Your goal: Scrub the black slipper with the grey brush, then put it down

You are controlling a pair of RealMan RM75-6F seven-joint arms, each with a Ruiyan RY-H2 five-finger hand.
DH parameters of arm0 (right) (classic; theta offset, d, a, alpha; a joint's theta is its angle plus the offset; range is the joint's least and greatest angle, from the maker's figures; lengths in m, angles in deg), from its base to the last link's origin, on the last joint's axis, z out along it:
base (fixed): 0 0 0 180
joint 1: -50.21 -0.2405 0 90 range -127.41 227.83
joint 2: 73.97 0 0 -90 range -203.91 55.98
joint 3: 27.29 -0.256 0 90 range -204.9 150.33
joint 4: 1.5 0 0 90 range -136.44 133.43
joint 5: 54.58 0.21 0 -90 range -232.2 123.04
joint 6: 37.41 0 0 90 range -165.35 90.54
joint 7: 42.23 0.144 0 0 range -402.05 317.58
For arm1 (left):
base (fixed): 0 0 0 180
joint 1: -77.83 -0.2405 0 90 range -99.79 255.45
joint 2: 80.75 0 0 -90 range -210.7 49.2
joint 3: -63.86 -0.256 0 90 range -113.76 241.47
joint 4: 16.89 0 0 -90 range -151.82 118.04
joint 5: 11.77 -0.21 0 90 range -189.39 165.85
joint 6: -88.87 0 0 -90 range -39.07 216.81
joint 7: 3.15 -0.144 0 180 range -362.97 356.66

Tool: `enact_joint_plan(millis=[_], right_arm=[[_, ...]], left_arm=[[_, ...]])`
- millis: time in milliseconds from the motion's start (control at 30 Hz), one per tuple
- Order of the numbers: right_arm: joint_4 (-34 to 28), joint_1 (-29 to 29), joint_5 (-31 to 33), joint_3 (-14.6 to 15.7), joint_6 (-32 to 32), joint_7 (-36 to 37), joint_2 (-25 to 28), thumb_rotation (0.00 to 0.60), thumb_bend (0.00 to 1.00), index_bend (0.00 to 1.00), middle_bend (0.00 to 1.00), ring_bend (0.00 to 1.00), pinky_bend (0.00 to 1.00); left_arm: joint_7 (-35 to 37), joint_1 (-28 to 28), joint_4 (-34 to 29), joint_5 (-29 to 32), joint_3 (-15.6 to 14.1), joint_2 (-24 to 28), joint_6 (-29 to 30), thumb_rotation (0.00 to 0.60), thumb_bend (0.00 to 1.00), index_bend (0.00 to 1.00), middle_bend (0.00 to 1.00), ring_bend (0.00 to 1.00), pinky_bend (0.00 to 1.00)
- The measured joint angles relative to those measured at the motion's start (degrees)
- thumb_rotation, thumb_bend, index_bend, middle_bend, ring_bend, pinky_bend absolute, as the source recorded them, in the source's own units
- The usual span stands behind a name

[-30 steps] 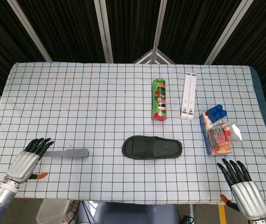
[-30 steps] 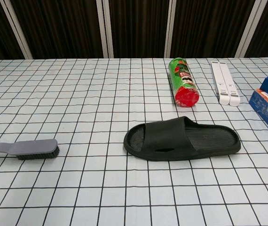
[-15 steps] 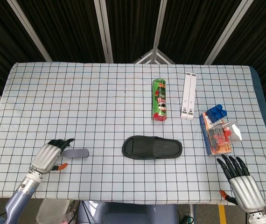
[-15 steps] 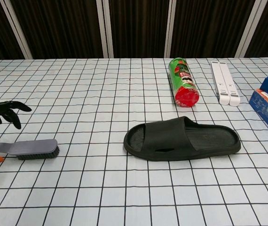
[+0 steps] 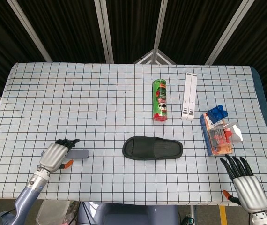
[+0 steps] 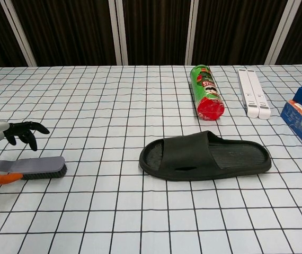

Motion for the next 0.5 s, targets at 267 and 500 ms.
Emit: enact_joint_plan(millis=[267, 500], right_arm=[[-0.13, 0.05, -0.09, 0.14, 0.49, 0.0, 0.09, 0.6, 0.24, 0.0, 0.0, 0.0, 0.0], [-0.15, 0.2, 0.29, 0.19, 0.89, 0.46, 0.41, 0.6, 0.24, 0.0, 0.0, 0.0, 0.0]], left_arm=[[1.12, 0.73, -0.77, 0.7, -0.4, 0.14, -1.07, 0.6, 0.34, 0.18, 0.35, 0.29, 0.31], [1.04, 0.86, -0.39, 1.44, -0.57, -0.12, -1.1, 0.6, 0.34, 0.19, 0.36, 0.29, 0.31]])
